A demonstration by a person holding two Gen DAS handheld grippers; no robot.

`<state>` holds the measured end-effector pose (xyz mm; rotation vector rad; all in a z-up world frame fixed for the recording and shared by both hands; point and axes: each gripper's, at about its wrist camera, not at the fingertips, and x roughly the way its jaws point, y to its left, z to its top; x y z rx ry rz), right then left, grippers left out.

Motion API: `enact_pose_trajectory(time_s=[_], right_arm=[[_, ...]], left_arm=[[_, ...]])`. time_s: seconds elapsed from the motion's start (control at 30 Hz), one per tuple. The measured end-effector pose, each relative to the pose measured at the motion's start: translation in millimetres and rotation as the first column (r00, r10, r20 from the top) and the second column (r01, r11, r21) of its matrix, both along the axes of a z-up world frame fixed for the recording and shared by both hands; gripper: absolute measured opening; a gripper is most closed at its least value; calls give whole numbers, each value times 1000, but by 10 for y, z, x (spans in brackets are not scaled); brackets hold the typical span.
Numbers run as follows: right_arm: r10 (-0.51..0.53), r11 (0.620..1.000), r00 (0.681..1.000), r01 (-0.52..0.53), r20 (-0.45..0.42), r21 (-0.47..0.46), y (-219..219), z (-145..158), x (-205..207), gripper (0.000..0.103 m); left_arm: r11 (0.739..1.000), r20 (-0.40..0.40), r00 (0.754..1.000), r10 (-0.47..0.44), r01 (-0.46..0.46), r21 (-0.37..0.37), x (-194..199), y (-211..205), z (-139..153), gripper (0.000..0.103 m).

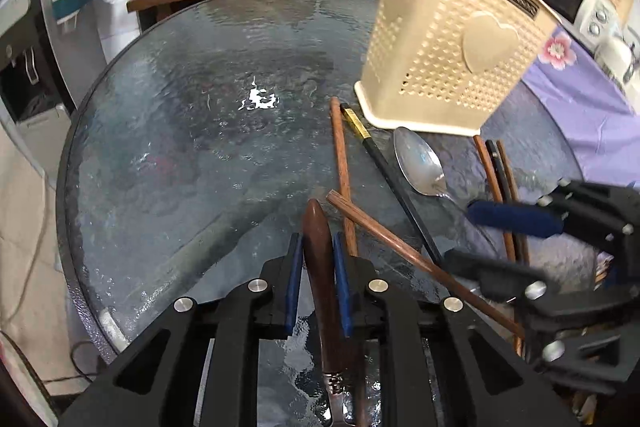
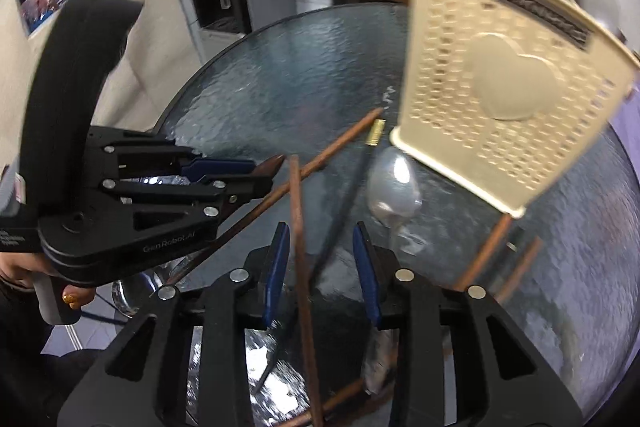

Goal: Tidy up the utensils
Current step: 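Grasp the wooden spoon with left tool while right tool grasps the chopstick, lifting both, then lower wooden spoon into the holder with left tool while right tool inserts the chopstick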

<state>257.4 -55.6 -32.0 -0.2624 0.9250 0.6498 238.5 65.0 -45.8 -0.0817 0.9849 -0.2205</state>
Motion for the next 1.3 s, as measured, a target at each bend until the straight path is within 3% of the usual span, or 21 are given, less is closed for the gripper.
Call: enact_pose_trajectory(time_s=[0.2,0.57,0.67,1.07,1.3], right_arm=[[72,995,997,-73,-25,-66,263,-122,84,28],[104,987,994,-107,-27,-124,455,-246,160,8],[96,988,995,-99,-25,-120,434,-242,135,7],[8,1000,1000,-8,-9,29,31,21,139,7],[-64,990,998,61,20,127,-293,274,70,7]], left_arm=[[999,-3,1000,9,-9,-40,14,32,-12,15],[995,-9,1000,27,-28,-93,-1,85,-22,15],[993,-9,1000,30,-30,-111,-1,105,-16,15],[990,56,998,31,-23,-142,-58,106,219,15],[990,143,989,29,-8,-143,-152,54,483,14]])
